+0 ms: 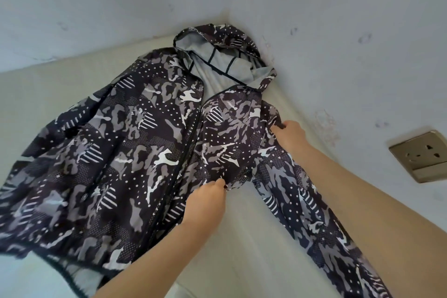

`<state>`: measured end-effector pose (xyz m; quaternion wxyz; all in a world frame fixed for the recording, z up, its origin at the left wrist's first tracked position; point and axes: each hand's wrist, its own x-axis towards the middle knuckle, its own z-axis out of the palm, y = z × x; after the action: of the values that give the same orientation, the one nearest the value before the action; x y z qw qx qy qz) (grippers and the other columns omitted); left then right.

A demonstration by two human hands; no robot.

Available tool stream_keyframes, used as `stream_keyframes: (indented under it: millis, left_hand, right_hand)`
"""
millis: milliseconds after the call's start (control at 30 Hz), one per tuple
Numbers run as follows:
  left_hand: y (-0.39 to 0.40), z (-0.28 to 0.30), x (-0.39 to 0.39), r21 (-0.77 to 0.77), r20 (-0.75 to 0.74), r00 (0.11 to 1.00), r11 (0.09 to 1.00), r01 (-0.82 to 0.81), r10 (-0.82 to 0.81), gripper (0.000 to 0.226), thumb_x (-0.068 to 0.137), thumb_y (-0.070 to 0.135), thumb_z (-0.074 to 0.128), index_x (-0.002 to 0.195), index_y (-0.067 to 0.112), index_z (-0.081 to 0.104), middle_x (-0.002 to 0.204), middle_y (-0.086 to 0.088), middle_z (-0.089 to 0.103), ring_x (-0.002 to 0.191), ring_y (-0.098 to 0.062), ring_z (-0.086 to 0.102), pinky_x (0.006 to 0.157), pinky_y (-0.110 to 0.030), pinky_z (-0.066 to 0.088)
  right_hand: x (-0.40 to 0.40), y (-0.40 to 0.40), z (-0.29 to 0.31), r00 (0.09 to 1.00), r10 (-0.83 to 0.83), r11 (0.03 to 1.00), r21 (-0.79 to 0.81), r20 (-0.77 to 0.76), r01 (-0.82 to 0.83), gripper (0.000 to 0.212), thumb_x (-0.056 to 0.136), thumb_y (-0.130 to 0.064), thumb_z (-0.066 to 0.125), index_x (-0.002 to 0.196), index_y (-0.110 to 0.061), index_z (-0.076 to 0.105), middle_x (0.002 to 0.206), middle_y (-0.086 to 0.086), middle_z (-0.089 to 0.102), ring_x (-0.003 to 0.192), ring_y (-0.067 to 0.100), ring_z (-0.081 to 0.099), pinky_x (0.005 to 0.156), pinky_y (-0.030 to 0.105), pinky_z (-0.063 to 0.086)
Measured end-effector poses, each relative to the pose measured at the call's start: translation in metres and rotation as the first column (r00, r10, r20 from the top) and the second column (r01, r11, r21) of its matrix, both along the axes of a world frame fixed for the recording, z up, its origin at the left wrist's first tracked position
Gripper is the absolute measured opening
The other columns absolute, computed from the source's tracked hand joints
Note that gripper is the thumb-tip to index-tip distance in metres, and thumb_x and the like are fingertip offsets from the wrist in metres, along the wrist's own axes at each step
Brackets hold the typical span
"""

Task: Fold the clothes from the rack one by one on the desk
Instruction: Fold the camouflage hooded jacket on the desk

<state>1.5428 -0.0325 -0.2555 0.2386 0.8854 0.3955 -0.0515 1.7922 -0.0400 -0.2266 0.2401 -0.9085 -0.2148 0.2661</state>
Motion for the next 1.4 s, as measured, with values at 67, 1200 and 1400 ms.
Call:
stream_keyframes:
  millis: [67, 1200, 1400]
  left_hand:
    - [0.011, 0.006, -0.006, -0.032, 0.096, 0.994, 0.998, -0.052, 0.055, 0.016, 0.102, 0.017, 0.035, 0.102, 0.012, 0.05, 0.089, -0.004, 0.062, 0.078, -0.025, 0.058, 0.06, -0.033, 0.036]
    - [0.145, -0.012, -0.081, -0.456, 0.008, 0.915, 0.815, -0.357, 0.404, 0.021, 0.08, 0.031, 0.071, 0.095, 0.022, 0.06, 0.077, 0.004, 0.064, 0.07, -0.011, 0.062, 0.067, -0.031, 0.056]
    - [0.103, 0.004, -0.101, -0.28, -0.156, 0.964, 0.927, -0.251, 0.214, 0.076, 0.078, 0.037, 0.069, 0.141, 0.024, 0.027, 0.108, 0.004, 0.058, 0.093, -0.021, 0.062, 0.076, -0.037, 0.054]
  right_hand:
    - [-0.005, 0.007, 0.007, 0.996, 0.028, 1.0, 0.005, 0.082, -0.028, 0.023, 0.099, -0.027, 0.048, 0.107, -0.005, 0.05, 0.072, -0.001, 0.051, 0.064, 0.014, 0.049, 0.055, 0.028, 0.037]
    - [-0.074, 0.189, -0.022, 0.829, 0.509, 0.849, -0.293, 0.232, -0.439, 0.046, 0.093, -0.025, 0.051, 0.128, 0.002, 0.04, 0.117, 0.02, 0.057, 0.109, 0.039, 0.054, 0.078, 0.037, 0.043]
    - [-0.122, 0.15, -0.003, 0.506, 0.664, 0.747, -0.515, 0.55, -0.42, 0.077, 0.088, -0.013, 0.055, 0.148, 0.007, 0.011, 0.154, 0.028, 0.015, 0.139, 0.042, 0.023, 0.112, 0.049, 0.027]
